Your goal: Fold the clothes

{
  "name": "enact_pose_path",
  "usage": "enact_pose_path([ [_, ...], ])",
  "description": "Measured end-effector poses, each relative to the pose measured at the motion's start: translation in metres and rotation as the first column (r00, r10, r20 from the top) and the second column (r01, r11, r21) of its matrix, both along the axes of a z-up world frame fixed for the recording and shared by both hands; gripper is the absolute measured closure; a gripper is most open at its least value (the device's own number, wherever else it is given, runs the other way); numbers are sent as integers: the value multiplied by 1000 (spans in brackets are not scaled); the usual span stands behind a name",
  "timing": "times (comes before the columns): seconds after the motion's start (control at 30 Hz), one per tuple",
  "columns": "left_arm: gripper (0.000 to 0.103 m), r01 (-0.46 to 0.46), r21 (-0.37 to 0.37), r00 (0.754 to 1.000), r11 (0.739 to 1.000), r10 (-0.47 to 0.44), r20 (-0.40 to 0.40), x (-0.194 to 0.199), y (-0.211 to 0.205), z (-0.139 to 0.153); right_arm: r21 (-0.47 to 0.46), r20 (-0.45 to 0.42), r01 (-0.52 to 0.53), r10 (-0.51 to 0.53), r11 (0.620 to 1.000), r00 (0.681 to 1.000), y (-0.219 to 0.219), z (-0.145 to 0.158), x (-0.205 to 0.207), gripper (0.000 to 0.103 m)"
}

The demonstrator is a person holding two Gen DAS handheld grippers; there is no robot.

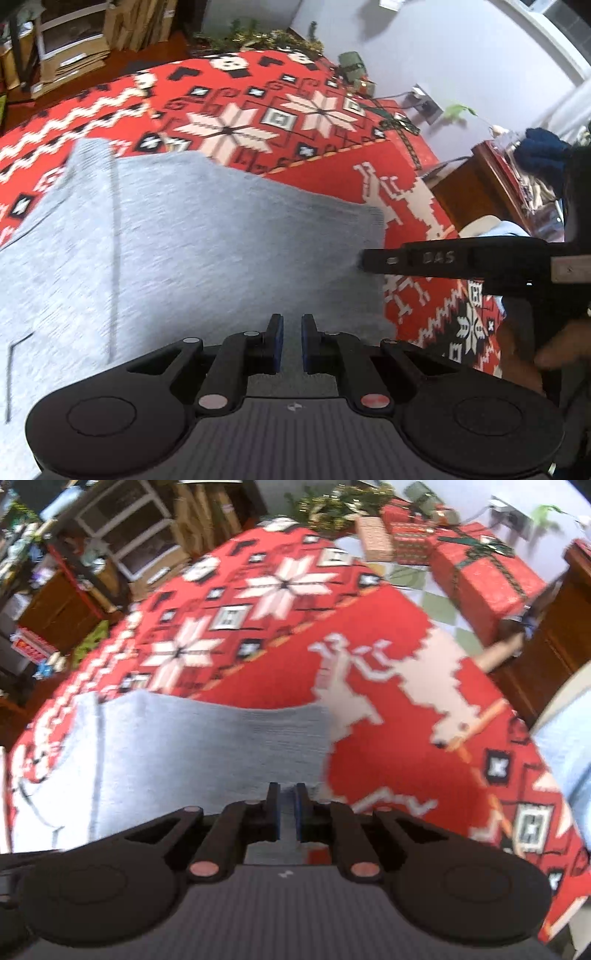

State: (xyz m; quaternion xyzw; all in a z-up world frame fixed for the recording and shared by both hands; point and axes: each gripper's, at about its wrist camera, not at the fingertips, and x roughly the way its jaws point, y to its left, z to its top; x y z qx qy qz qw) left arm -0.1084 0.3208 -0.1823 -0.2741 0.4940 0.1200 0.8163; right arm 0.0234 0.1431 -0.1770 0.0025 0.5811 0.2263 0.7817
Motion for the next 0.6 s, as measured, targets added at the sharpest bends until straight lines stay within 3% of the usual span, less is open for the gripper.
enact_pose_path([
  [0.07, 92, -27, 5, 1000, 1000, 27, -7, -13, 6, 2, -12, 5, 11, -11, 1000, 1000, -8, -1, 4, 91],
  [0.2, 84, -120, 24, 993, 992, 120, -13, -50, 21, 8, -27, 35, -25, 26, 999, 999, -7, 11, -1, 91],
  [0.33, 83, -249, 57, 967, 967, 251, -36, -106, 38, 16, -31, 31, -114, 115, 993, 993, 19, 23, -18, 91],
  [0.47, 80, -398, 81, 912, 914, 404, -71, -172, 57, 22, -14, 32, -226, 226, 974, 973, 66, 37, -48, 91],
  [0.6, 80, -544, 101, 827, 833, 553, -103, -240, 72, 22, 2, 27, -333, 333, 943, 943, 118, 46, -88, 90],
])
